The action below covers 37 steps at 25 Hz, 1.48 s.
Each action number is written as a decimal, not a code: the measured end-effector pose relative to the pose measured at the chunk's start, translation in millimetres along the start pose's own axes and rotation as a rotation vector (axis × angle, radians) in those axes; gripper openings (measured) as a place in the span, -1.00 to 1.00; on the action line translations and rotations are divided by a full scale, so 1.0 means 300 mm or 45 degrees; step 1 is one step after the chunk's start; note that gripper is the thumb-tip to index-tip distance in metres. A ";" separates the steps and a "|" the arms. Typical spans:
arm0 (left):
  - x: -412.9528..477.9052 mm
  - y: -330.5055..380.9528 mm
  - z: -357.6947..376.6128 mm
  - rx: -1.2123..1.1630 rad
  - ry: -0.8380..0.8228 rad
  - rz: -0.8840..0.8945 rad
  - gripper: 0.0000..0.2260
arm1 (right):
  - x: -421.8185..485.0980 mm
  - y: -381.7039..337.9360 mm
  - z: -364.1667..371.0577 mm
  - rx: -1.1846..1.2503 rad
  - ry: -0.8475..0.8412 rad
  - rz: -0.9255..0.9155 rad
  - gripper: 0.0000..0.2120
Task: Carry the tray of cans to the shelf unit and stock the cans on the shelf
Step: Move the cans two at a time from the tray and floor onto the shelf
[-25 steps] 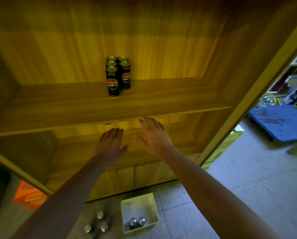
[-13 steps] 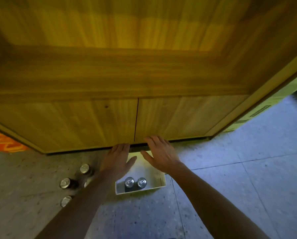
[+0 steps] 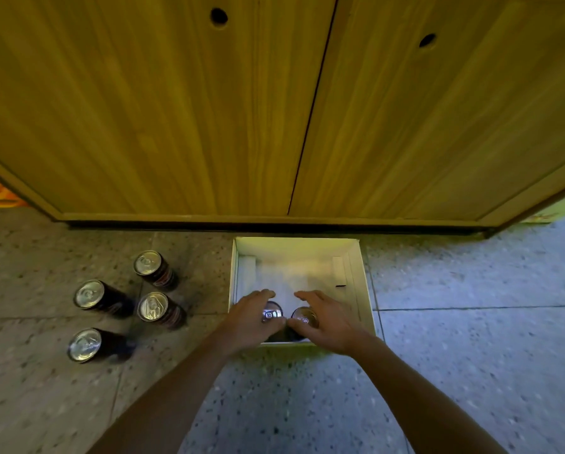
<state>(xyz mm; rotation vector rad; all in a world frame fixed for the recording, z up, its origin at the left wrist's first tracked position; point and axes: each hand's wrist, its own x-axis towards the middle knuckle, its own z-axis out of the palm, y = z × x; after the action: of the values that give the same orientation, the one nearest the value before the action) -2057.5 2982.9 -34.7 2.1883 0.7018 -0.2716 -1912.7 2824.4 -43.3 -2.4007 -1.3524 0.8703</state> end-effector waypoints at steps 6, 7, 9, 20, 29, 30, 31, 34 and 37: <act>-0.011 0.016 0.018 0.130 0.082 0.138 -0.57 | -0.018 0.016 0.003 0.064 0.043 -0.049 -0.25; -0.012 0.008 0.016 0.142 0.069 0.177 -0.56 | -0.019 0.018 0.001 0.081 0.062 -0.053 -0.31; -0.014 -0.010 0.008 0.169 0.027 0.245 -0.51 | -0.020 0.026 -0.001 0.121 0.080 -0.054 -0.40; 0.015 -0.001 -0.007 -0.177 0.239 -0.033 -0.50 | 0.013 0.049 0.013 0.331 0.189 0.146 -0.40; 0.024 0.014 0.036 -0.414 0.365 -0.096 -0.56 | 0.067 0.043 0.030 0.596 0.259 0.264 -0.36; 0.034 0.014 0.036 -0.505 0.392 -0.129 -0.58 | 0.076 0.050 0.025 0.658 0.270 0.281 -0.37; 0.044 0.014 0.031 -0.583 0.411 -0.156 -0.61 | 0.083 0.053 0.022 0.716 0.279 0.288 -0.40; 0.061 0.025 -0.017 -0.673 0.420 -0.126 -0.65 | 0.069 0.039 -0.011 0.836 0.389 0.281 -0.54; 0.055 0.081 -0.125 -0.687 0.463 -0.088 -0.65 | 0.043 -0.030 -0.108 0.911 0.548 0.277 -0.57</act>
<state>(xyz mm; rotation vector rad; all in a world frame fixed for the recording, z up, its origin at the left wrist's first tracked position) -2031.5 3005.1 -1.7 1.7064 0.9268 0.2664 -1894.1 2842.3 -18.1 -2.0050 -0.5033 0.6720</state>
